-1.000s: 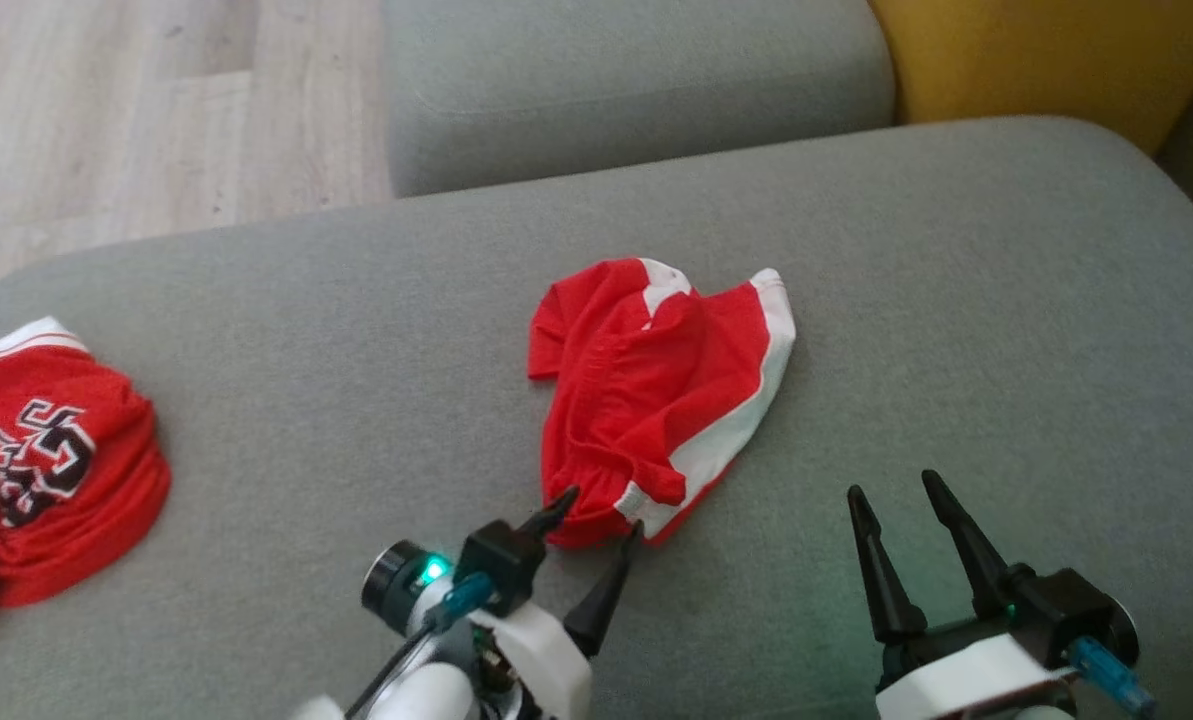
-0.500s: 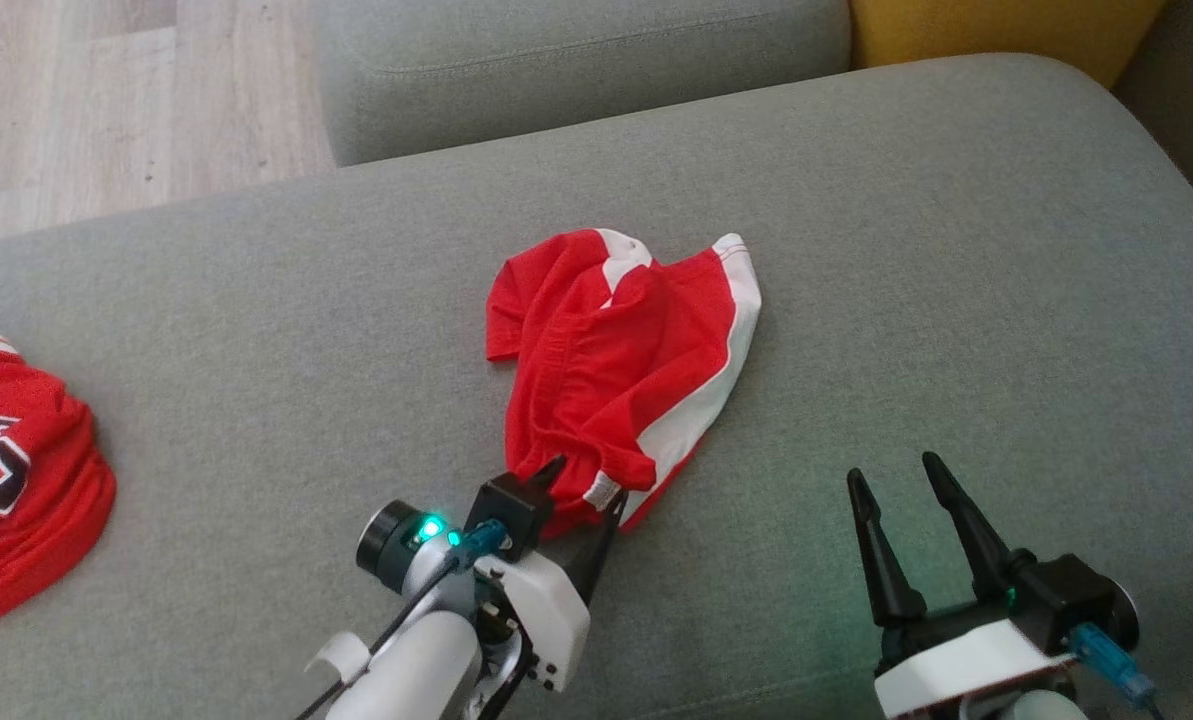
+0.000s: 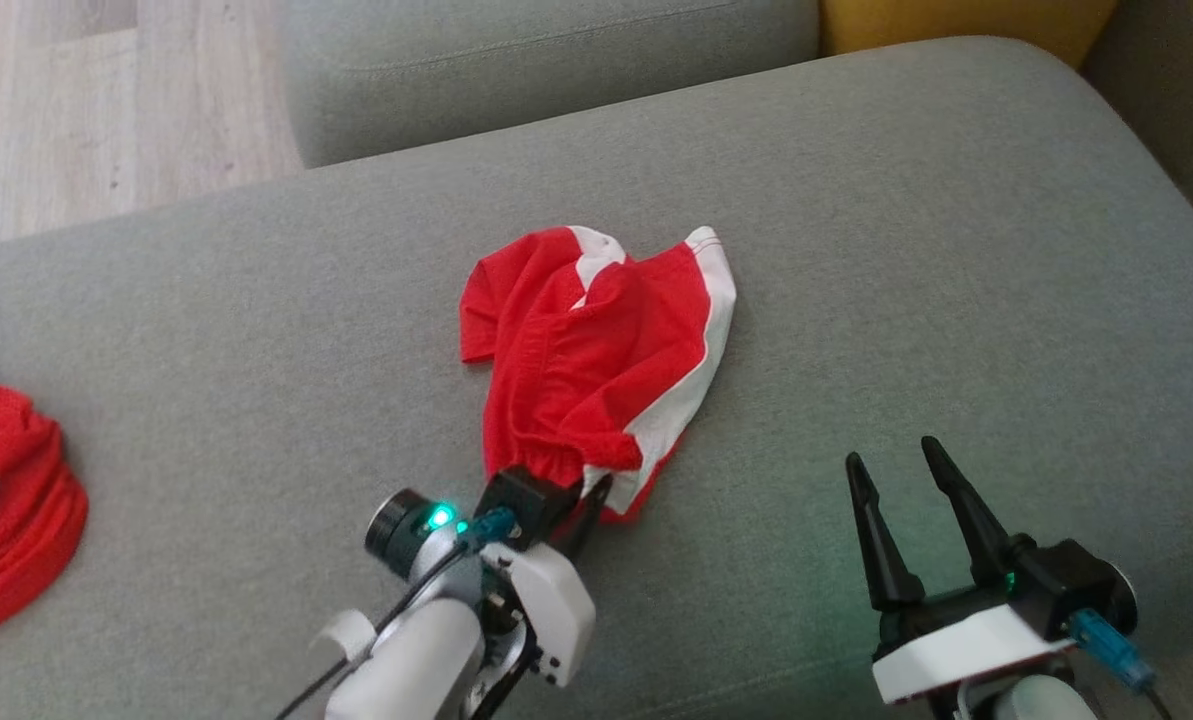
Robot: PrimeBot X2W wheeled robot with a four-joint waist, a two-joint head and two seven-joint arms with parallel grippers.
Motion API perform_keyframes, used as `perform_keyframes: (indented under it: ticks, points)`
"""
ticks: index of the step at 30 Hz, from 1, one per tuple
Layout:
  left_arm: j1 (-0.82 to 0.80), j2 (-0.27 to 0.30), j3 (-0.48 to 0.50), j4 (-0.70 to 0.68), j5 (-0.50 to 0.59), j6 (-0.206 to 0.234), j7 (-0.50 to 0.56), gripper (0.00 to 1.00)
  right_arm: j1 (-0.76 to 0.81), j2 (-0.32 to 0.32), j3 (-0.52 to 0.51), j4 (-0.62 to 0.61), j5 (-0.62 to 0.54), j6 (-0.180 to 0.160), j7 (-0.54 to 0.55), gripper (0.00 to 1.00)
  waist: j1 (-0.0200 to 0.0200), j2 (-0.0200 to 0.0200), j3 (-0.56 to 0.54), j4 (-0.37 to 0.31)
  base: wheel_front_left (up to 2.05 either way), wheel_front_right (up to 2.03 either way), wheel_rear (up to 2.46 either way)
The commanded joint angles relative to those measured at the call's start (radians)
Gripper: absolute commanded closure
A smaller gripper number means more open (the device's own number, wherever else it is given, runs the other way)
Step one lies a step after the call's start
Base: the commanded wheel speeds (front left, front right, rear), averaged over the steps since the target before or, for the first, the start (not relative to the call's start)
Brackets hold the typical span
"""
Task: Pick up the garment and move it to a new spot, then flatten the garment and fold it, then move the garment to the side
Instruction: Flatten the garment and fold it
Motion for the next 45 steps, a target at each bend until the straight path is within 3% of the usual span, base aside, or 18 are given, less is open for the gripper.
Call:
perform_keyframes:
  ticks: [1,7,11,19,23,28,34,39,45]
  points:
    - [-0.070,0.008,0.020,-0.045,-0.010,-0.014,-0.012,1.00,-0.045,0.002,0.017,-0.028,0.001,-0.001,-0.006,0.00,0.0000,0.0000,-0.004,-0.010,0.00,0.00,0.00]
    - [-0.235,0.021,-0.053,-0.138,-0.045,-0.076,0.024,1.00,-0.068,0.009,0.029,-0.031,-0.004,-0.001,-0.006,0.00,0.0000,0.0000,-0.011,-0.065,0.00,0.00,0.00]
    - [-0.424,0.064,-0.205,-0.204,-0.119,-0.080,0.060,1.00,-0.081,0.014,0.027,-0.030,-0.004,-0.001,-0.006,0.00,0.0000,0.0000,-0.012,-0.110,0.00,0.00,0.00]
    - [-0.736,0.150,-0.375,-0.241,-0.273,-0.081,0.032,1.00,-0.075,0.021,0.024,-0.029,0.001,-0.001,-0.006,0.00,0.0000,0.0000,-0.021,-0.142,0.00,0.00,0.00]
    - [-0.765,0.207,-0.415,-0.259,-0.356,-0.081,0.014,1.00,-0.061,0.022,0.005,-0.039,-0.004,-0.001,-0.006,0.00,0.0000,0.0000,-0.022,-0.115,0.00,0.00,0.00]
    - [-0.638,0.300,-0.447,-0.275,-0.426,-0.079,-0.025,1.00,-0.048,0.006,-0.010,-0.063,-0.003,-0.001,-0.006,0.00,0.0000,0.0000,0.015,-0.036,0.00,0.00,0.00]
    - [-0.452,0.380,-0.389,-0.258,-0.497,-0.014,-0.121,1.00,-0.039,-0.039,-0.016,-0.074,0.007,-0.001,-0.006,0.00,0.0000,0.0000,0.076,0.056,0.00,0.00,0.00]
    - [-0.360,0.389,-0.241,-0.251,-0.539,0.033,-0.143,1.00,-0.024,-0.068,-0.004,-0.065,0.027,-0.001,-0.006,0.00,0.0000,0.0000,0.118,0.104,0.00,0.00,0.00]
    - [-0.333,0.369,-0.013,-0.261,-0.431,0.051,-0.144,1.00,0.023,-0.106,0.057,-0.078,0.078,-0.001,-0.006,0.00,0.0000,0.0000,0.166,0.109,0.00,0.00,0.00]
